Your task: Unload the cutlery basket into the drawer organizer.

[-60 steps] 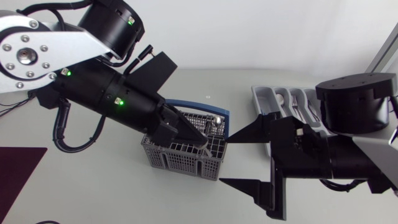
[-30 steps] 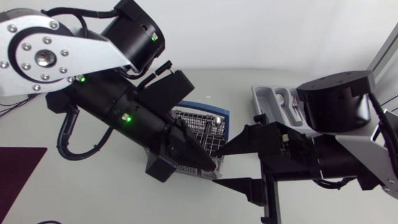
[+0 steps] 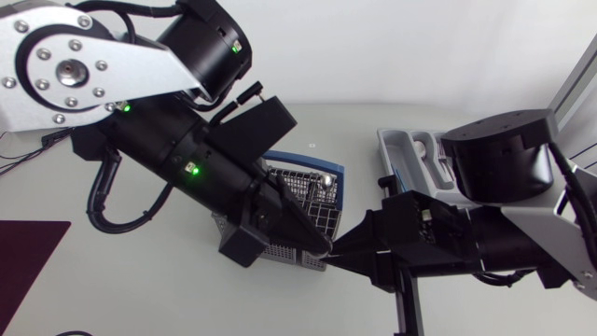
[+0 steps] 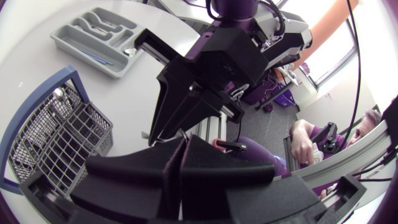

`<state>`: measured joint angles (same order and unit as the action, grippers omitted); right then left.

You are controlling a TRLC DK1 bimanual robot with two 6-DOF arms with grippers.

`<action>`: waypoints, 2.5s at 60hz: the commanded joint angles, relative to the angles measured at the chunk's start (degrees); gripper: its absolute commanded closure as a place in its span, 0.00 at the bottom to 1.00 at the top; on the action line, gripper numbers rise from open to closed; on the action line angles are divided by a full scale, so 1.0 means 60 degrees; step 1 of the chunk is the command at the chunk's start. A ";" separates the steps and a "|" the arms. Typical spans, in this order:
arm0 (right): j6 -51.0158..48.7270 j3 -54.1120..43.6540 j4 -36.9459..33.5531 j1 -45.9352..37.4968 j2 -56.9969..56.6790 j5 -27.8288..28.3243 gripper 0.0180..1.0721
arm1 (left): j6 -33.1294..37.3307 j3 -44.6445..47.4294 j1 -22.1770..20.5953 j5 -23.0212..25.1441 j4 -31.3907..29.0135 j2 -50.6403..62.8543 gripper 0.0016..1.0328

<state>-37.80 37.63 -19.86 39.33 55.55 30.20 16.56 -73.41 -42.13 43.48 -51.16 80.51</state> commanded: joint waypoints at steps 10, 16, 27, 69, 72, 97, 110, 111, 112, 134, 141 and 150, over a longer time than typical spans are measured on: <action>-0.0277 -0.0031 -0.0616 -0.0037 -0.0206 -0.0052 0.94 | -0.0049 -0.0539 0.0327 0.0135 -0.0014 0.0278 0.58; -0.0277 -0.0104 -0.0690 -0.0051 -0.0264 -0.0096 0.94 | -0.0079 -0.0539 0.0357 0.0135 0.0001 0.0278 0.33; -0.0702 -0.0382 -0.1056 -0.0403 -0.0440 -0.0404 0.94 | -0.0123 -0.0583 0.0693 0.0121 0.0074 0.0263 0.16; -0.7879 -0.1584 -0.1744 -0.9558 0.0571 0.0446 0.94 | 0.0097 0.0955 0.2261 -0.1432 0.0645 0.0131 0.16; -0.8275 -0.1525 -0.1407 -1.0129 0.1010 0.0505 0.94 | 0.0097 0.1043 0.2275 -0.1447 0.0674 0.0102 0.16; -0.9139 -0.0924 0.1654 -1.1492 0.3486 0.0080 0.94 | 0.0141 0.1409 0.2363 -0.1520 0.0821 -0.0074 0.16; -0.9491 -0.1086 0.4218 -1.1492 0.4819 -0.1004 0.95 | 0.0258 0.1556 0.2466 -0.1535 0.0821 -0.0132 0.16; -0.9535 -0.1130 0.4423 -1.1492 0.4936 -0.1092 0.94 | 0.0273 0.1570 0.2466 -0.1535 0.0821 -0.0147 0.16; -0.9564 -0.1144 0.4540 -1.1492 0.5009 -0.1121 0.95 | 0.0273 0.1585 0.2481 -0.1535 0.0821 -0.0147 0.16; -0.9798 -0.1701 0.5946 -1.1140 0.5888 -0.1825 0.84 | 0.0302 0.1746 0.2598 -0.1564 0.0821 -0.0191 0.16; -0.9740 -0.1847 0.6210 -1.1096 0.5947 -0.1883 0.62 | 0.0302 0.1819 0.2598 -0.1578 0.0821 -0.0205 0.16; -0.9623 -0.1979 0.6210 -1.1096 0.5595 -0.1883 0.33 | 0.0302 0.1878 0.2598 -0.1622 0.0821 -0.0235 0.16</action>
<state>-94.76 27.51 17.85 -27.73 90.00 19.20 16.82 -63.44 -27.05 33.95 -46.41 80.01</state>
